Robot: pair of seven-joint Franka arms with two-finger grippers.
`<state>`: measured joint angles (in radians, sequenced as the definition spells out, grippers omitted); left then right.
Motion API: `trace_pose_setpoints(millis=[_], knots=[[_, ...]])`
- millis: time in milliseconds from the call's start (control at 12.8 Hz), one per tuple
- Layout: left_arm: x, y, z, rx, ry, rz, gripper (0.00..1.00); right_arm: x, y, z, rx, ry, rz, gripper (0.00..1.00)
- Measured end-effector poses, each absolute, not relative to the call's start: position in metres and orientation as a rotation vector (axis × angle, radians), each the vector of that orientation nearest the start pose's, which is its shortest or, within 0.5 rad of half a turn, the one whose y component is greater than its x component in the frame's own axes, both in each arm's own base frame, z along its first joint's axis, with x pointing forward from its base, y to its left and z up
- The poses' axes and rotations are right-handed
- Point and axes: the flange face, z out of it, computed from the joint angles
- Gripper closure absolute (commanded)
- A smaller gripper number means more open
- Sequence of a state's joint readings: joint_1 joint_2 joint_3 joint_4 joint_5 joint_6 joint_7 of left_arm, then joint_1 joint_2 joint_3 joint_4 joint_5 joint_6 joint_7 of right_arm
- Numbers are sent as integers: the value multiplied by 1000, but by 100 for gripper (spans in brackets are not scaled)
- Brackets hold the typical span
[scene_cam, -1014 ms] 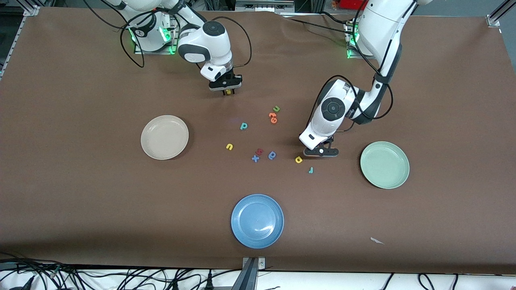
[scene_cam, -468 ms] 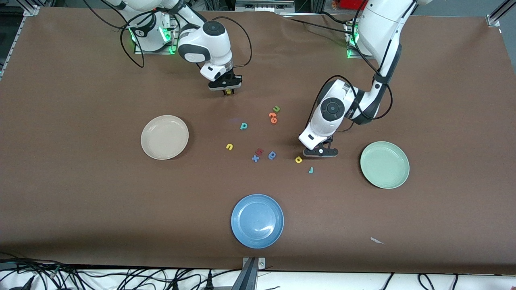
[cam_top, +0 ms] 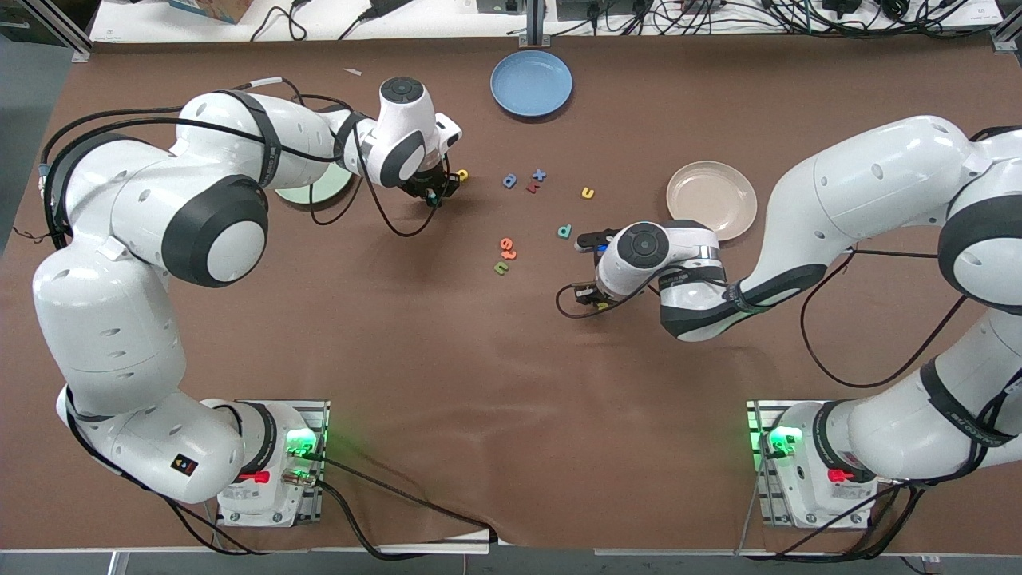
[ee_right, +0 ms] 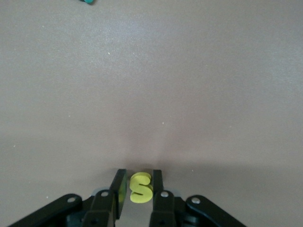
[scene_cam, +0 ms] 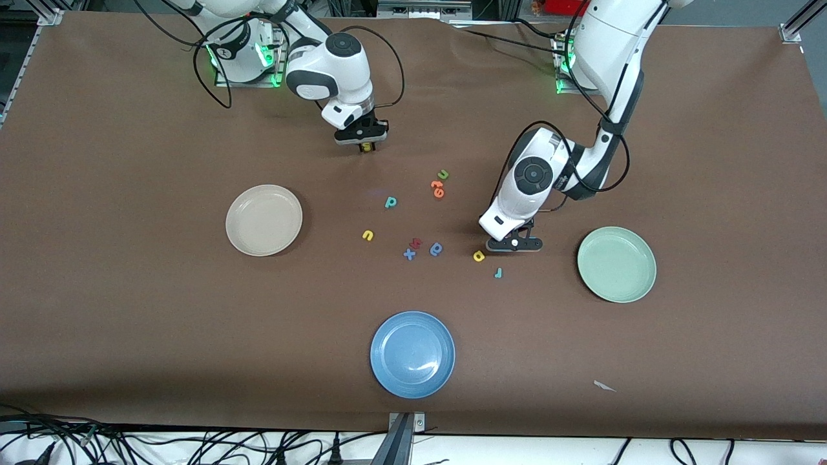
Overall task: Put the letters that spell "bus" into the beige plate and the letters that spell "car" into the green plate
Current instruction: 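Carry the teal c onto the green plate with the left gripper and release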
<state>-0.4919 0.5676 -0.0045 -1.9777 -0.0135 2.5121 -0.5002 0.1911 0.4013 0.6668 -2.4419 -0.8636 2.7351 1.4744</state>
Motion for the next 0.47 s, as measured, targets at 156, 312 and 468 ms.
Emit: trace_pose_setpoints(millis=[156,312,468], knots=[[552,-271,183,-3100,5,84,86,269,390,178,-3106,-220,-182,71],[576,-249,205,-3063,75,174,86,268,390,178,-3105,-221,-184,95],[601,-210,224,-3054,170,231,87,267,391,178,-3098,-224,-191,100]])
